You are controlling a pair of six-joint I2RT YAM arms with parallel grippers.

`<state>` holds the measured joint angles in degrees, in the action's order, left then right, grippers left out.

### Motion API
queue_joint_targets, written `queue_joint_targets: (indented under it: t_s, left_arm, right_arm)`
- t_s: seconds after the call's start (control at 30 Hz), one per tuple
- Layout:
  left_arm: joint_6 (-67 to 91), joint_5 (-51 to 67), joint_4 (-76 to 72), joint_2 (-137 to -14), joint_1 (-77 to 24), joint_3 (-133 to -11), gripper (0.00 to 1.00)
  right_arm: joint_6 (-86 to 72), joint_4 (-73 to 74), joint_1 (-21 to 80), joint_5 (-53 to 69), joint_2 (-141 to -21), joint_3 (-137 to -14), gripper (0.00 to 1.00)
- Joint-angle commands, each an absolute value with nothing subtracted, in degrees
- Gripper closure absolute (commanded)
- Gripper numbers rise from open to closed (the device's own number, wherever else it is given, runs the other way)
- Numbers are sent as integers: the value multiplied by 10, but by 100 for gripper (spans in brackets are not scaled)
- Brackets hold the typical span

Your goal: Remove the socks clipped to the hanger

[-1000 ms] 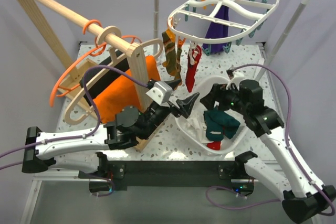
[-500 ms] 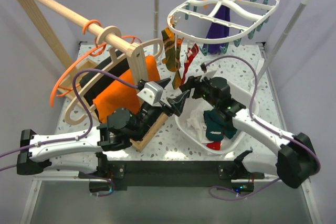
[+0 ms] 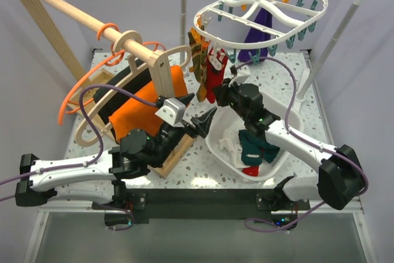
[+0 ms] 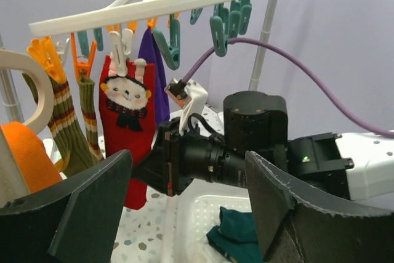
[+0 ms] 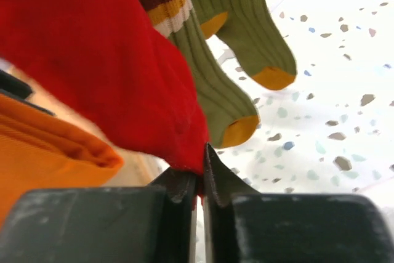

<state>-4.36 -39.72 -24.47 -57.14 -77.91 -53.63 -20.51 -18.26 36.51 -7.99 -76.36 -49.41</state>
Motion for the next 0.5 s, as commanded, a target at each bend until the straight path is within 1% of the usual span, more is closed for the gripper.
queue_joint_targets:
  t_s: [0.0, 0.13, 0.17, 0.47]
  left_arm:
    - [-41, -415, -260, -582, -778, -528, 21]
    - [-34, -405, -262, -600, -778, -532, 21]
    - [-31, -404, -263, -605, -778, -533, 21]
    - [-10, -386, -270, -635, -778, -538, 21]
  right_arm:
    - [-208, -159, 375, -93, -712, -507, 100]
    - [-231, -111, 374, -70, -663, -503, 100]
    - [-239, -99, 375, -49, -645, -504, 100]
    - [-284, 62, 374, 21, -522, -491, 100]
